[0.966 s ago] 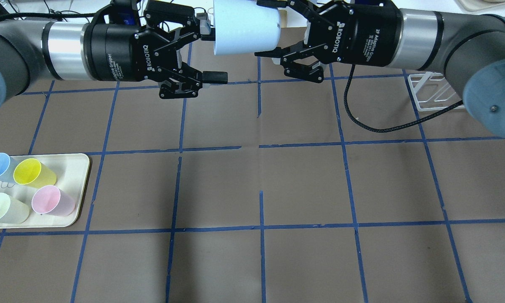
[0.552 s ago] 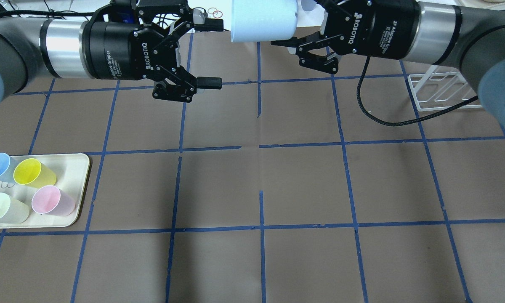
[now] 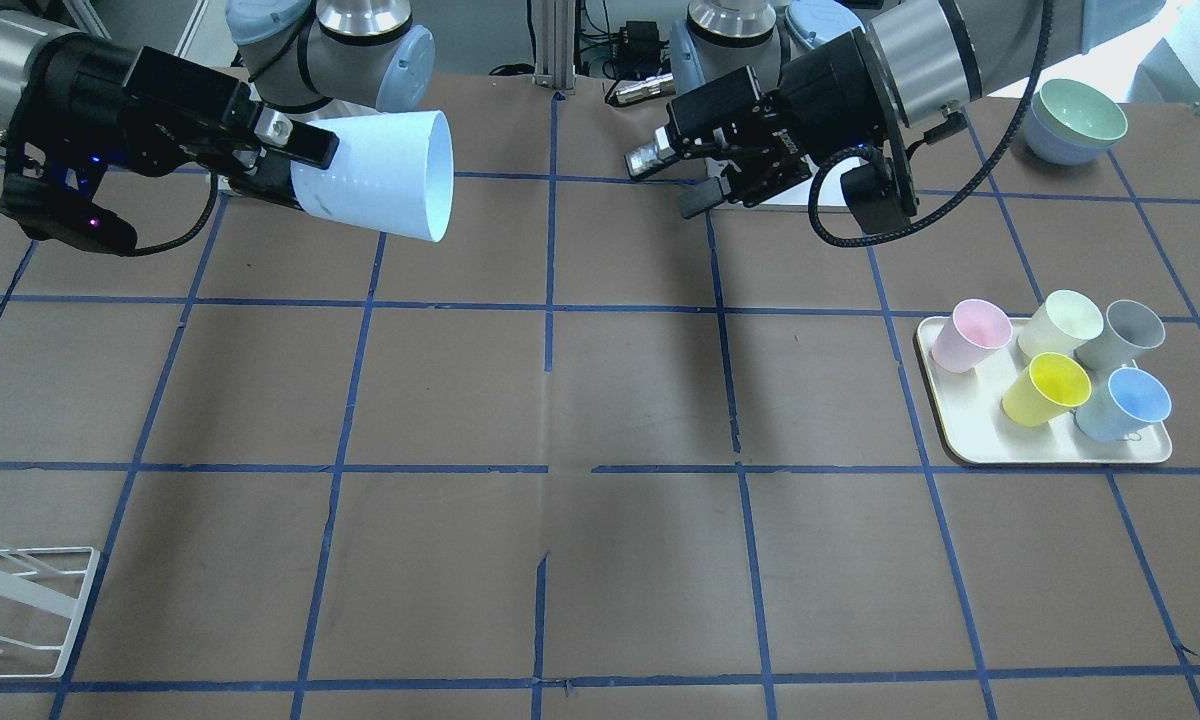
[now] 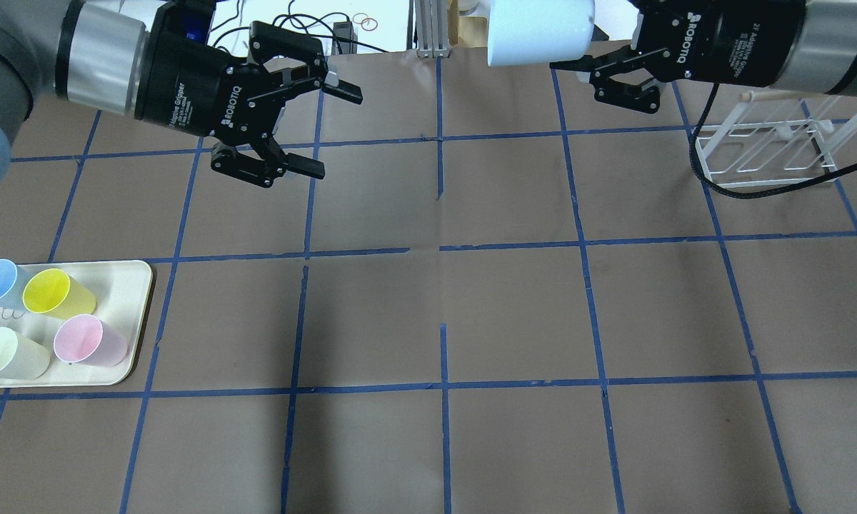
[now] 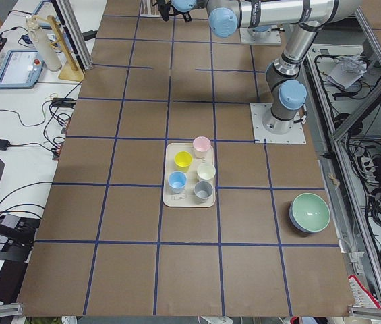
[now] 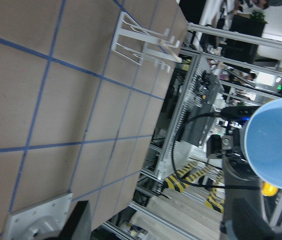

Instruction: Transfer IKEA cup to right arm and place on rack

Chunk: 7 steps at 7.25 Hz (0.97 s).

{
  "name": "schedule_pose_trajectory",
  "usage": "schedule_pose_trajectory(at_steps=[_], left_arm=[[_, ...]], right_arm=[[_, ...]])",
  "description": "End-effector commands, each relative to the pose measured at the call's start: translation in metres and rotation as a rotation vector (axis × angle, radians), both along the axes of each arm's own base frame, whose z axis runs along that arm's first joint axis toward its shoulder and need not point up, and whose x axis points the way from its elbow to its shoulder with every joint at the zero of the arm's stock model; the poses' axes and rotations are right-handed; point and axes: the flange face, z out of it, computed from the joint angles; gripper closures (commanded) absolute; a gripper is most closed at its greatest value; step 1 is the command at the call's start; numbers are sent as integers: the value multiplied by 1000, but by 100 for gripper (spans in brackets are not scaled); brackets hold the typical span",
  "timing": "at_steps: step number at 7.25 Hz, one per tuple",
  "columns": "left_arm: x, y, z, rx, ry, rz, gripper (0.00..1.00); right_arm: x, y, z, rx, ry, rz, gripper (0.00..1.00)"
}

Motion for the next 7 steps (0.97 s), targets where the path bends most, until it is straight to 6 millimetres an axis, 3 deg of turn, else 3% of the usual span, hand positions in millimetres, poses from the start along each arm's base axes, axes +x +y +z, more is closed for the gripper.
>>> schedule_pose_trajectory(at_steps=[1, 3, 4, 7], left_arm=[[25, -5, -12, -62, -402, -25, 0], [28, -10, -21, -90, -661, -74, 0], [34, -11, -13, -95, -787, -85, 0], [31, -27, 3, -64, -832, -105, 0]], right_arm=[[-17, 4, -9, 40, 268, 70, 100], [-44, 6, -7, 31, 624, 135, 100], [-54, 9, -5, 30, 757, 170, 100], [-94, 6, -8, -118, 1220, 361, 100]])
